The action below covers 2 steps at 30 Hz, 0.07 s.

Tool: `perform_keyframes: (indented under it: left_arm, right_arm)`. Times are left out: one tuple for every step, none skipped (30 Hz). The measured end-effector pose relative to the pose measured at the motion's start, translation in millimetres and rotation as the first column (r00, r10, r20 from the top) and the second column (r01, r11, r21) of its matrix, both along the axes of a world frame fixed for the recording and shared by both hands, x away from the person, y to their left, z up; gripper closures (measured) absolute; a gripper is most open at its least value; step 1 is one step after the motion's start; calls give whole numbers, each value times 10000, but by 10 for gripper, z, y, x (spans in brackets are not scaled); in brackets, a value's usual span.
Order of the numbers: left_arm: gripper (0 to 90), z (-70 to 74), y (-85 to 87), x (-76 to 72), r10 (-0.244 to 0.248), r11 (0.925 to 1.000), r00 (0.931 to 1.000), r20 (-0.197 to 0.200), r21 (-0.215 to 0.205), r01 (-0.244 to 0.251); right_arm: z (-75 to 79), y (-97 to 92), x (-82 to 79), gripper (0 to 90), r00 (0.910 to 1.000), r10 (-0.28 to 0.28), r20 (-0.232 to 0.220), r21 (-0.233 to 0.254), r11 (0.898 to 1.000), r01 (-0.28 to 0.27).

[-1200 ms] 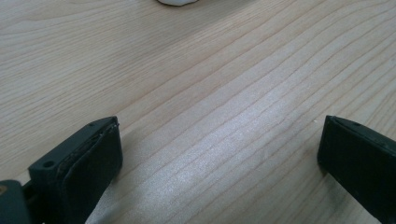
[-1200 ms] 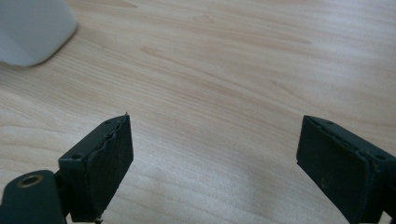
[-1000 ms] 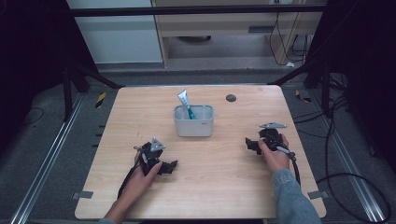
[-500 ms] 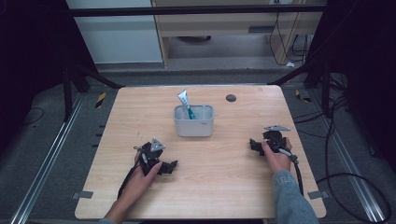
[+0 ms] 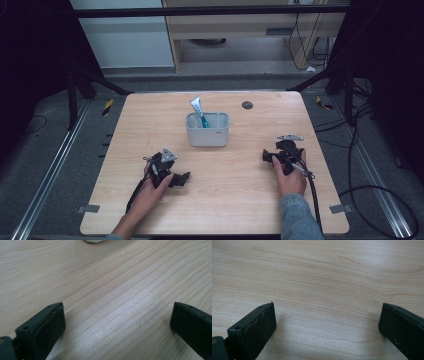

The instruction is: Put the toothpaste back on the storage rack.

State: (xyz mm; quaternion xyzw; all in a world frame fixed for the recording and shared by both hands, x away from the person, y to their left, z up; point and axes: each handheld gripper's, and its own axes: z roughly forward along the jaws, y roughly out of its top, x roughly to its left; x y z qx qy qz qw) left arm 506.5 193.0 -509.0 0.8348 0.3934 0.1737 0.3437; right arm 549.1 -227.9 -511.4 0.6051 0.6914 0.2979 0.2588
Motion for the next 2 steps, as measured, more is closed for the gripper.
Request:
perform_keyframes:
  left_arm:
    - [0, 0, 0, -1, 6, 10000, 10000, 2, -1, -6]
    - [0, 0, -1, -1, 11, 10000, 10000, 2, -7, -11]
  right_arm:
    - [-1, -1, 1, 15, 10000, 2, 11, -23, 10000, -2]
    - [0, 1, 1, 16, 10000, -10, 0, 3, 10000, 10]
